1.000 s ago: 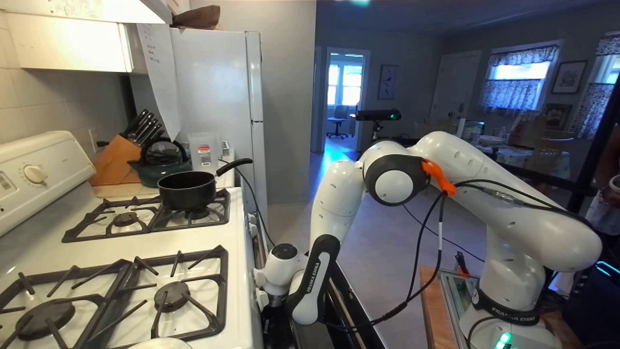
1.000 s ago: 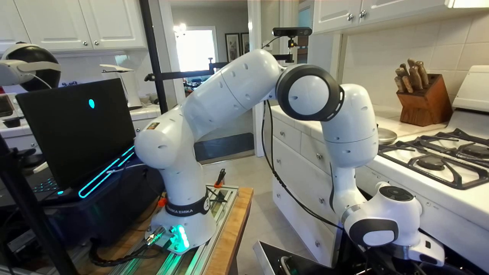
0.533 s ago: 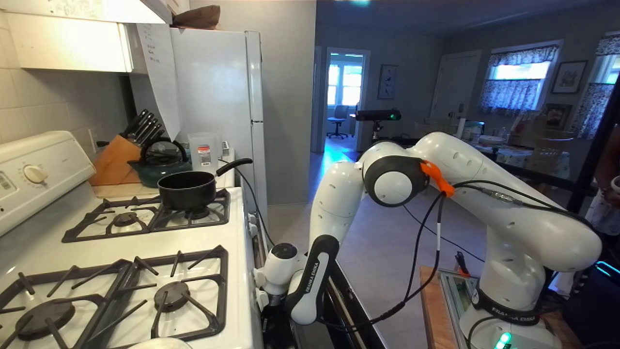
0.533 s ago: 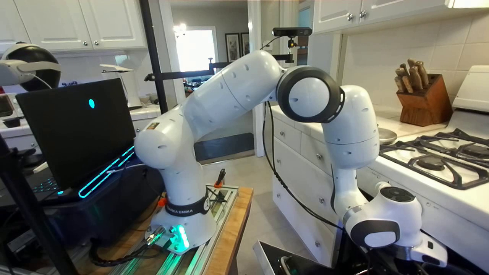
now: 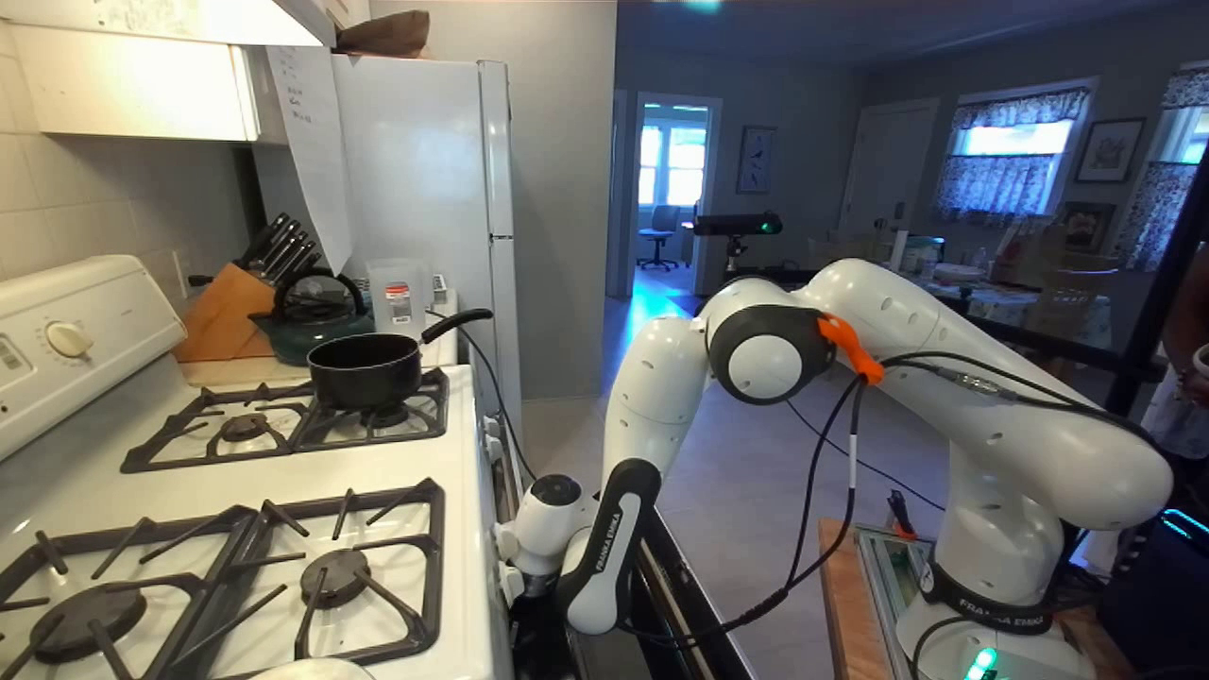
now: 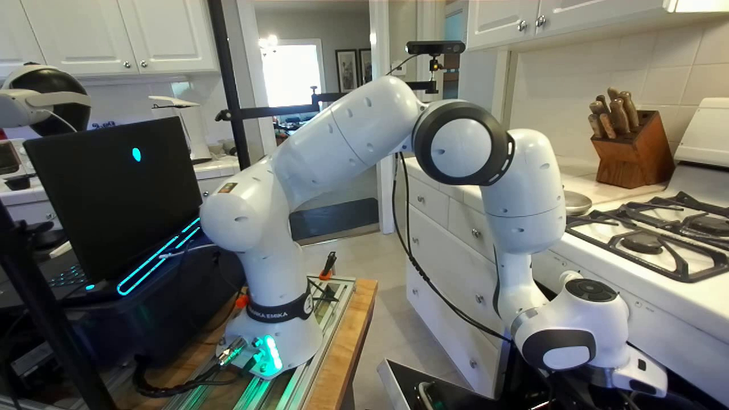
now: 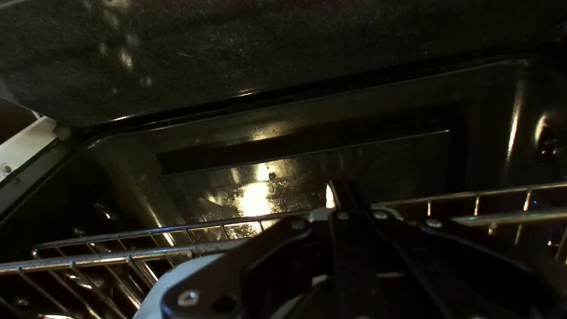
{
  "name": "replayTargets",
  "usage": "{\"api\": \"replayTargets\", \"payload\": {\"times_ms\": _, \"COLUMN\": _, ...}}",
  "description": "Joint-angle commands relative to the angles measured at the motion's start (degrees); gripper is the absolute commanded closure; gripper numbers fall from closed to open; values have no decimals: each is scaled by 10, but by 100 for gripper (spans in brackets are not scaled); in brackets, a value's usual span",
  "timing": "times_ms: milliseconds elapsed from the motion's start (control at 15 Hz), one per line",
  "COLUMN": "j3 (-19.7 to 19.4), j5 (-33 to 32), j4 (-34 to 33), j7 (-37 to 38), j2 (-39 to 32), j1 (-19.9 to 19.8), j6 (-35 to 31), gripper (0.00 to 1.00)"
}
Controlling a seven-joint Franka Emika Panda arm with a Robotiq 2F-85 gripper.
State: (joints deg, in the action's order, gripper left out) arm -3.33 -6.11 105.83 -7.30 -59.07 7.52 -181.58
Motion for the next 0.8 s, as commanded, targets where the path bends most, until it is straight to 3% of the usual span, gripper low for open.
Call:
{"api": "replayTargets", "payload": {"times_ms": 0, "j3": 9, "j5": -4, "j4": -44, "j7": 6, "j2": -18, "j1": -8, "j6": -19, "gripper": 100}}
{"api": "replayTargets", "payload": {"times_ms": 733, "j3": 9, "j5": 2, "j4": -55, "j7": 14, "j2": -23, "j1": -1, "j6": -31, "gripper": 100}}
